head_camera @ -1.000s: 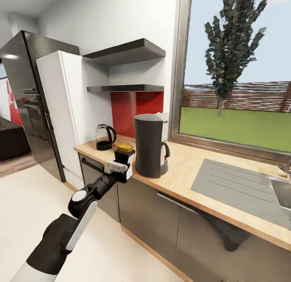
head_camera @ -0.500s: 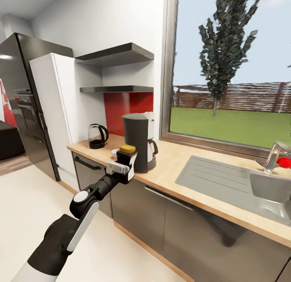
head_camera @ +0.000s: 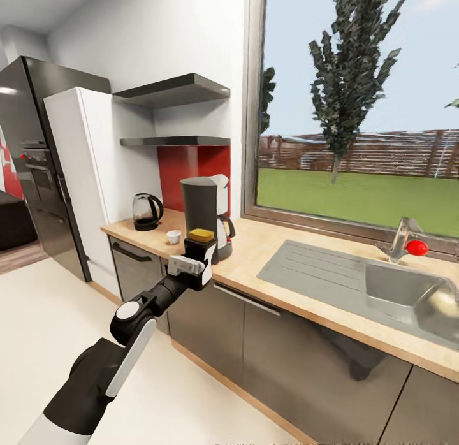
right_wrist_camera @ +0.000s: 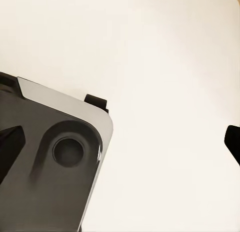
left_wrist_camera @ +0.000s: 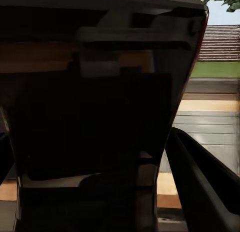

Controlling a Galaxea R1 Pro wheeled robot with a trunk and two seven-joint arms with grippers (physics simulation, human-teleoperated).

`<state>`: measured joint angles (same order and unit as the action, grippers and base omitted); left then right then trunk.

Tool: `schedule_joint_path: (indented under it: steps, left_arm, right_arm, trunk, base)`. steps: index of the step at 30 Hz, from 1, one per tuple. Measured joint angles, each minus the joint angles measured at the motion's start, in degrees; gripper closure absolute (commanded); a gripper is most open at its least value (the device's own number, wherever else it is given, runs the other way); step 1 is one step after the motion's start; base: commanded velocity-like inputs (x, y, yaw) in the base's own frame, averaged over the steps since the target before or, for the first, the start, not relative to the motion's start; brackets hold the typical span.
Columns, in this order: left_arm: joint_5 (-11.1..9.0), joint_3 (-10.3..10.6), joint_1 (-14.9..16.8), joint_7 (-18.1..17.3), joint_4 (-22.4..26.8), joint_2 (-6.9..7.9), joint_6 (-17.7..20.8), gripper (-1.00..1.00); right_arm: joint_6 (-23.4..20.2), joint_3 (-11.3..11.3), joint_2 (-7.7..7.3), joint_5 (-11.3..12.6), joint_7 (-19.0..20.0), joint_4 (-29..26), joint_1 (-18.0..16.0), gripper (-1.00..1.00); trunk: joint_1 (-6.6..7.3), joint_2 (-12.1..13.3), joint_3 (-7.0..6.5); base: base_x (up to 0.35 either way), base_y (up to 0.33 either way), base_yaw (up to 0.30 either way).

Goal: Set up a coffee station on the kitchen countertop: keep the coffee maker on the countertop, move the bottle of coffee from the kitchen shelf to the counter next to the coffee maker, place a paper coffee filter on top of the coffee maker, put the saucer next to the coffee maker with the coffee cup on the saucer, and place the electric kettle next to the coffee maker.

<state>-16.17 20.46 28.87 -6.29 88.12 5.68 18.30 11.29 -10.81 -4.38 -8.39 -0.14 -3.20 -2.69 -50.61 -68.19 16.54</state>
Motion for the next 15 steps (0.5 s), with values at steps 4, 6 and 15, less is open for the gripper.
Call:
schedule_joint_path:
  steps: [4,6,15]
  left_arm:
    - [0.0,0.0,0.0,0.0,0.0,0.00,0.0,1.00]
    - [0.0,0.0,0.0,0.0,0.0,-0.01,0.0,1.00]
    - [0.0,0.0,0.0,0.0,0.0,0.00,0.0,1.00]
  right_arm:
    - [0.0,0.0,0.00,0.0,0.0,0.0,0.0,-1.00]
    - [0.0,0.0,0.00,0.0,0.1,0.0,0.0,-1.00]
    - [0.0,0.0,0.00,0.0,0.0,0.0,0.0,-1.00]
  trunk:
    - [0.01,0.0,-0.06]
    - [0.01,0.0,-0.11]
    - [0.01,0.0,-0.25]
  base:
    - [-0.026,-0.024,-0.189]
    - [-0.009,-0.009,-0.222]
    - [-0.003,-0.003,-0.133]
